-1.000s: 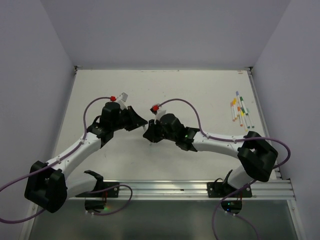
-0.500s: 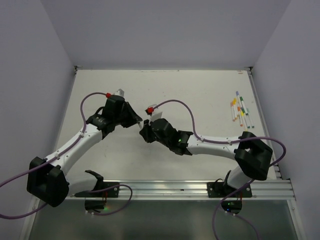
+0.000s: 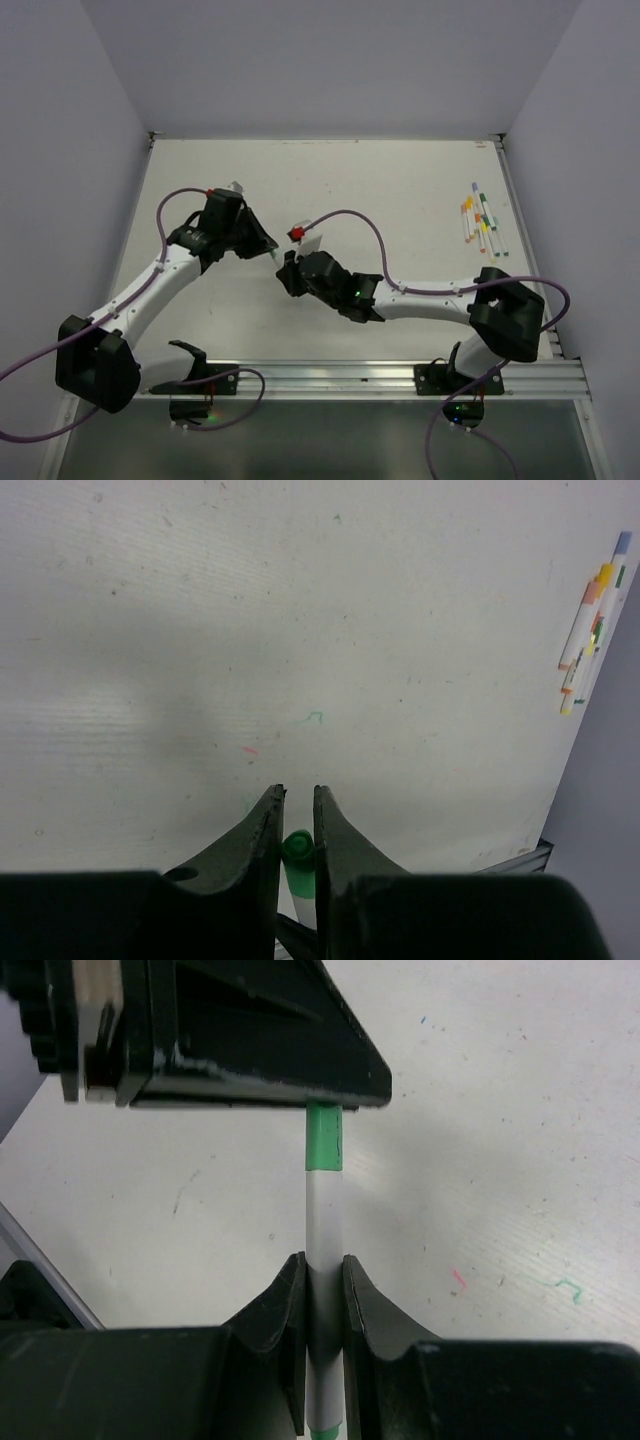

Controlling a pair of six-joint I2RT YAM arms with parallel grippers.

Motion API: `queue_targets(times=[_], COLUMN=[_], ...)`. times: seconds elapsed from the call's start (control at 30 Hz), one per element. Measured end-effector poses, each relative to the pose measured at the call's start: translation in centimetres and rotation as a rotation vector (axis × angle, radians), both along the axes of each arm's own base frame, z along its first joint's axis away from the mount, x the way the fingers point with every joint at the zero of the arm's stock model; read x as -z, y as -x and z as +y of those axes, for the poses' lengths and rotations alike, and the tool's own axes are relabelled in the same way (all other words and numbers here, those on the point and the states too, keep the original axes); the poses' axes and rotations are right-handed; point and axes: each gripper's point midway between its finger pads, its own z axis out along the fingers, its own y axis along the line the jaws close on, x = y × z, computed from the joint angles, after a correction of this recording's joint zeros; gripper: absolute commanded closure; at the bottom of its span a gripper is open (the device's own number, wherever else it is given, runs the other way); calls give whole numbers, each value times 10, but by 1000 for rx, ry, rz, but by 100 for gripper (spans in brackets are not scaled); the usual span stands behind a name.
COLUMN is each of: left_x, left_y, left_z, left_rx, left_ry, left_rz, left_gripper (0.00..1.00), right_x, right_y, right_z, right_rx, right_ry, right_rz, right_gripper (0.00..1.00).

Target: Open the pen caps

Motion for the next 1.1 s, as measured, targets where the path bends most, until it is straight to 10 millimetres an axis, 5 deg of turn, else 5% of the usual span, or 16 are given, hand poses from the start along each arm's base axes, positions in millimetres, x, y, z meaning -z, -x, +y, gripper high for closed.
queue_targets(times=[0.1,0.23,0.33,0.43,0.47,0.53,0.8,0.93,1.1], left_x=[-2,-38,-58,-66,-67,-64,-67,-54,-33], left_y=[-16,-70,-84,-86,-85,-74,-26,-6,12], left_z=[20,77,82,75,73,70,38,20,2], left_rx=[-78,-313,-334,-280,-261,-219,-29,33,53], left_ry=[-23,-55,-42,-33,-32,-21,147,289,379], left_rz=[-33,-205,-291,-341,-353,-383,-459,-463,-373], left_gripper=[100,100,98,66,38,0,1,18,27], right_x=[8,61,78,74,69,54,4,-8,-26], right_y=[15,74,90,85,82,73,29,29,22], right_z=[0,-20,-35,-44,-47,-53,-69,-60,-42], right_rx=[-25,-149,-180,-161,-155,-134,-90,-134,-159], right_ry=[33,216,297,312,309,283,135,110,74], right_rz=[15,100,134,134,132,124,108,104,85], right_gripper=[100,100,100,100,100,100,100,100,100])
